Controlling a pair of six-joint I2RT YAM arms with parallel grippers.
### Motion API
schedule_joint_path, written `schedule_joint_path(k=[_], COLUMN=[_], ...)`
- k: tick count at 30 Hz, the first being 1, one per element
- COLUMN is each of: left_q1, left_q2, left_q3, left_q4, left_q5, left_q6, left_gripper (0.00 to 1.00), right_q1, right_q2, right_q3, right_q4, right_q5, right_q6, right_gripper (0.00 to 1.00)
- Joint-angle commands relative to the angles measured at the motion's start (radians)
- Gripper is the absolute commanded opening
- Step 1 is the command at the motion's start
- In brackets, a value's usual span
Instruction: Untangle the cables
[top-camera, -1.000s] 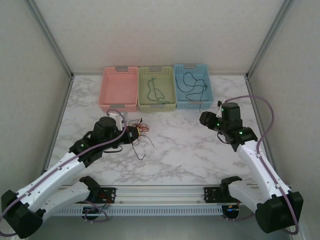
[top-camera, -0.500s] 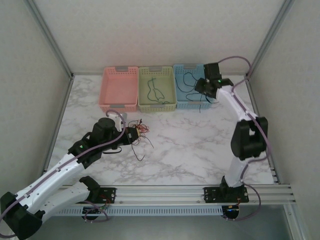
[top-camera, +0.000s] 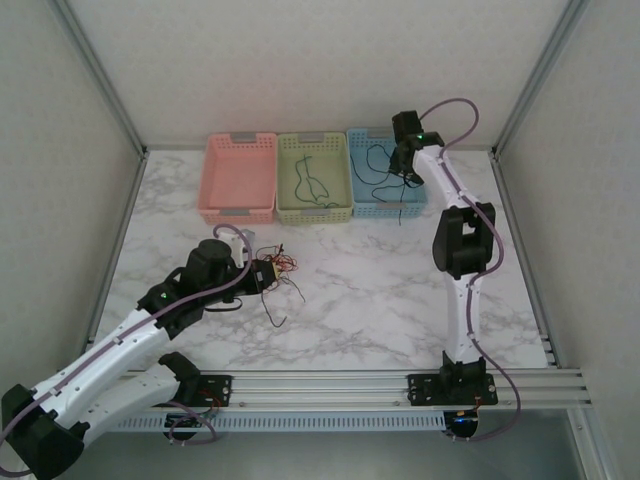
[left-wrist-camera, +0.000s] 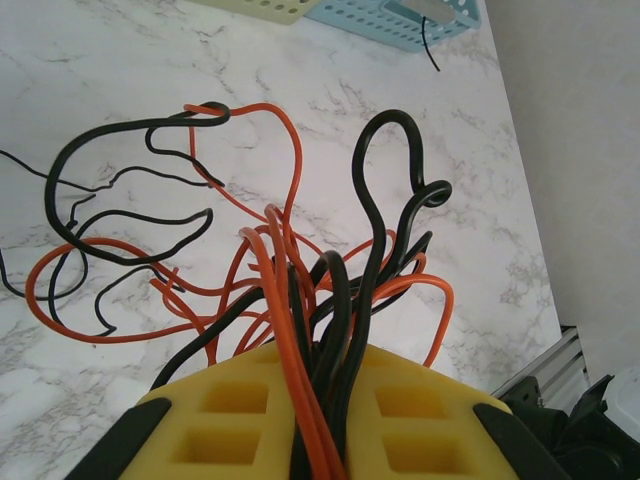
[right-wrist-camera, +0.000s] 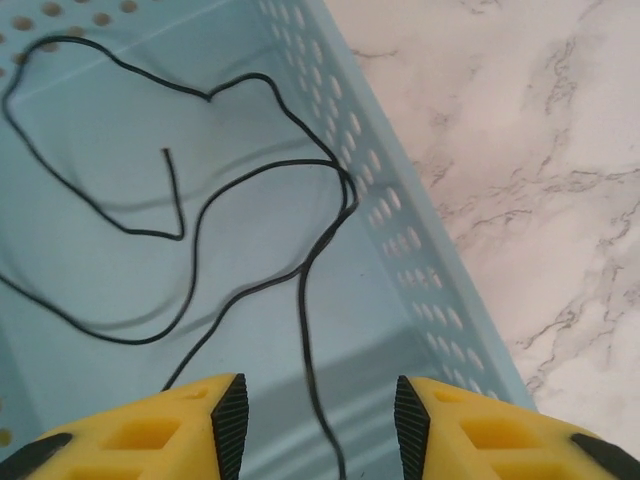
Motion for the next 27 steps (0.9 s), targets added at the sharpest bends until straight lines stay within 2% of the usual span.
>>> schedule_joint_path(k=[1, 5, 9, 11, 14, 16, 22, 27], left_q1=[0.009, 0.009, 0.009, 0.009, 0.009, 0.009, 0.009, 0.009], left_q2=[0.002, 0.002, 0.011, 0.013, 0.02, 0.029, 0.033, 0.031], left_q3=[0.004, 0.004, 0.001, 0.001, 0.003, 0.009, 0.02, 0.014], left_q4=[0.0, -0.004, -0.003, -0.002, 0.004, 0.004, 0.002, -0.004], left_q5=[0.025, 0.026, 0.025, 0.025, 0.024, 0.028, 0.028, 0.023], left_q6=[0.028, 0.037, 0.043, 0.043, 0.044, 0.046, 0.045, 0.044], left_gripper=[0.0, 0.0, 0.0, 0.0, 0.0, 0.0, 0.0, 0.0], right_q1=[-0.007, -0.006, -0.004, -0.005, -0.007, -0.005, -0.006, -0.001], right_q2=[0.074, 0.1, 0.108, 0.093, 0.048, 0.032, 0.112, 0.163], right_q3=[0.081, 0.103, 0.124, 0.112, 0.054, 0.035, 0.136, 0.158], right_q4=[-0.091, -0.092, -0.083, -0.04, 0.085, 0.162, 0.227, 0.296], right_q5=[0.033, 0.008, -0.028, -0.079, -0.172, -0.192, -0.108, -0.138], right_q6=[-0.001, 0.019, 0.028, 0.023, 0.035, 0.053, 0.071, 0.106], right_gripper=[0.42, 0.34, 0.09, 0.01, 0.0, 0.0, 0.0, 0.0])
